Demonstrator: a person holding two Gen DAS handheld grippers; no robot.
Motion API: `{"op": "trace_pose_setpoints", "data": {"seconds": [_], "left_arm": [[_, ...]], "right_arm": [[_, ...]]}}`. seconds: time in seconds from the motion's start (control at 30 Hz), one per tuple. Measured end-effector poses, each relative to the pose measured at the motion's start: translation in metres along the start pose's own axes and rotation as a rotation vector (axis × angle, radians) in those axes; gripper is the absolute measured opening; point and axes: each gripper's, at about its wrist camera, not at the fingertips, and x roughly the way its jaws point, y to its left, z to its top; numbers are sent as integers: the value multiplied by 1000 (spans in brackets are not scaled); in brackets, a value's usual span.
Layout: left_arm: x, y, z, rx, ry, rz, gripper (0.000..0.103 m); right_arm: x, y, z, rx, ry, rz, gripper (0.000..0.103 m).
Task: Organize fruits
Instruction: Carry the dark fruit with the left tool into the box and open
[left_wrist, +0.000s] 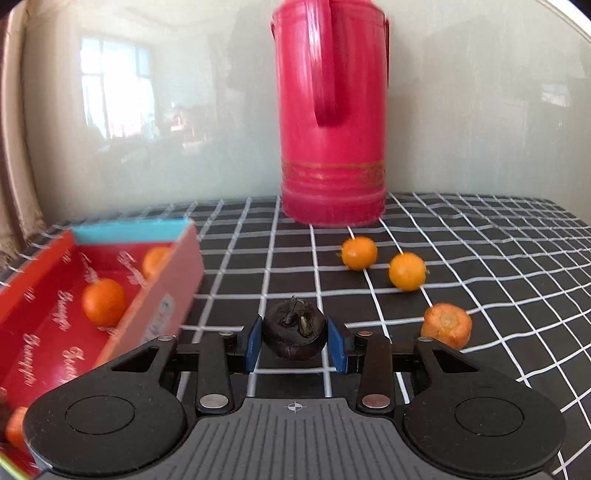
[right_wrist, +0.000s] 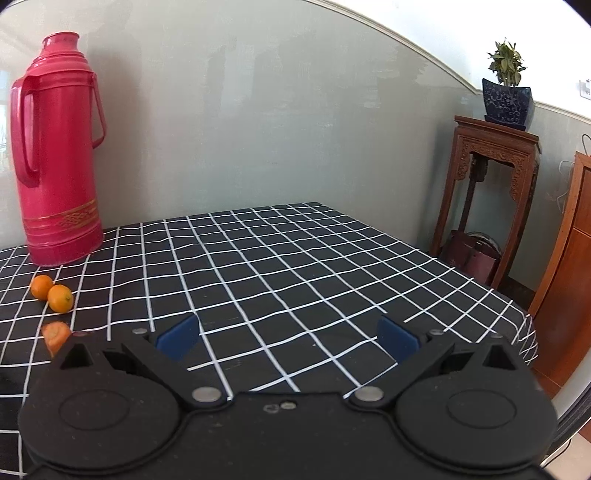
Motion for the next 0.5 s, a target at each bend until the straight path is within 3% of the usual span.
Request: {"op": "trace_pose_setpoints", "data": {"seconds": [0.33, 0.5], "left_arm": [[-37, 59, 13, -65, -81, 124, 38], [-42, 103, 10, -115, -53, 232, 38]], "right_arm": [[-11, 31, -4, -49, -18, 70, 97], [-17, 51, -5, -68, -23, 127, 97]]}}
